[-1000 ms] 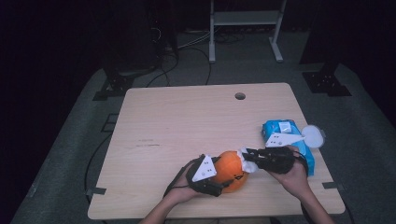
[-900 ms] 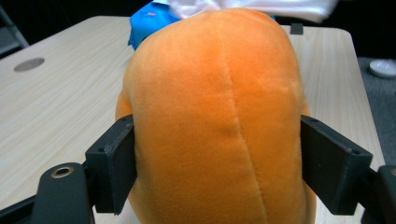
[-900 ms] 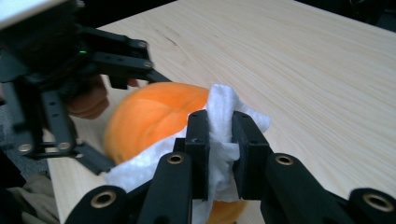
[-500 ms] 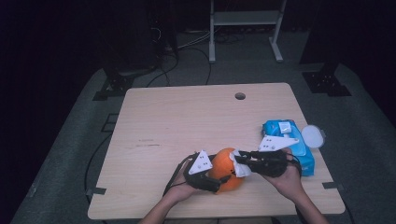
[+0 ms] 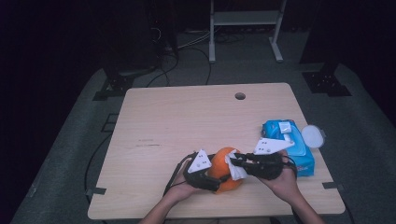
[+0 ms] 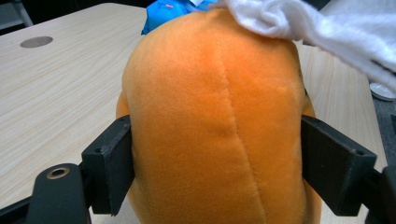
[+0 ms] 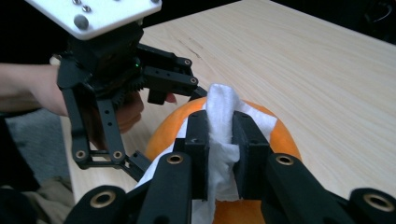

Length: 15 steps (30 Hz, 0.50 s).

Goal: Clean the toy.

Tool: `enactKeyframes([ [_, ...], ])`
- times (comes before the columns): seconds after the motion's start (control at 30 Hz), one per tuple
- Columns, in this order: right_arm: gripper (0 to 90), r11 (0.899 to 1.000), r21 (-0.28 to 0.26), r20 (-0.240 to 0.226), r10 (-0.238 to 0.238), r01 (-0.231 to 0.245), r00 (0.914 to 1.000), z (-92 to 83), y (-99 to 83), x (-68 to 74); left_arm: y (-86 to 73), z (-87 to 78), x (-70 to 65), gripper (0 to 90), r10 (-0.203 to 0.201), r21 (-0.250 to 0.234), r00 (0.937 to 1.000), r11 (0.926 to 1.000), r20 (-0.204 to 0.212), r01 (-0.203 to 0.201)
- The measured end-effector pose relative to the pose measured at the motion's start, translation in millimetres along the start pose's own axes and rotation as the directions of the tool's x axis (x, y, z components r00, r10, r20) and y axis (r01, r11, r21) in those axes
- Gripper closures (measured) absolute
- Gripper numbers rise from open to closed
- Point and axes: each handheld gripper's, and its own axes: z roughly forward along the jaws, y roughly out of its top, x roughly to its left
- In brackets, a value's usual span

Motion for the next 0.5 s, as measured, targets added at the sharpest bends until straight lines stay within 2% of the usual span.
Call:
enactKeyframes([
  [0.13,76.6,1.000,-0.004,0.001,0.023,-0.023,0.9997,-0.8,-4.6,-9.4,-1.0,-1.0,1.3,19.3,-0.005,-0.001,1.0000,1.0000,0.003,0.005],
  [0.2,76.6,0.998,-0.007,-0.001,0.057,-0.057,0.9984,-1.7,-9.0,-16.9,-1.4,-1.4,2.1,19.3,-0.011,0.000,0.9999,0.9999,0.005,0.011],
  [0.33,76.6,0.995,0.002,0.028,0.095,-0.095,0.9951,-3.3,-16.6,-28.9,-2.6,-1.7,5.0,19.2,-0.027,-0.004,0.9996,0.9996,0.008,0.027],
  [0.4,76.6,0.993,-0.004,0.021,0.115,-0.115,0.9931,-3.9,-17.7,-31.2,-1.9,0.0,3.5,19.2,-0.028,-0.007,0.9996,0.9996,0.001,0.028],
  [0.5,76.7,0.995,-0.012,0.022,0.097,-0.097,0.9950,-4.6,-12.4,-24.4,-1.8,0.0,2.9,18.8,-0.021,-0.005,0.9998,0.9998,0.000,0.021],
])
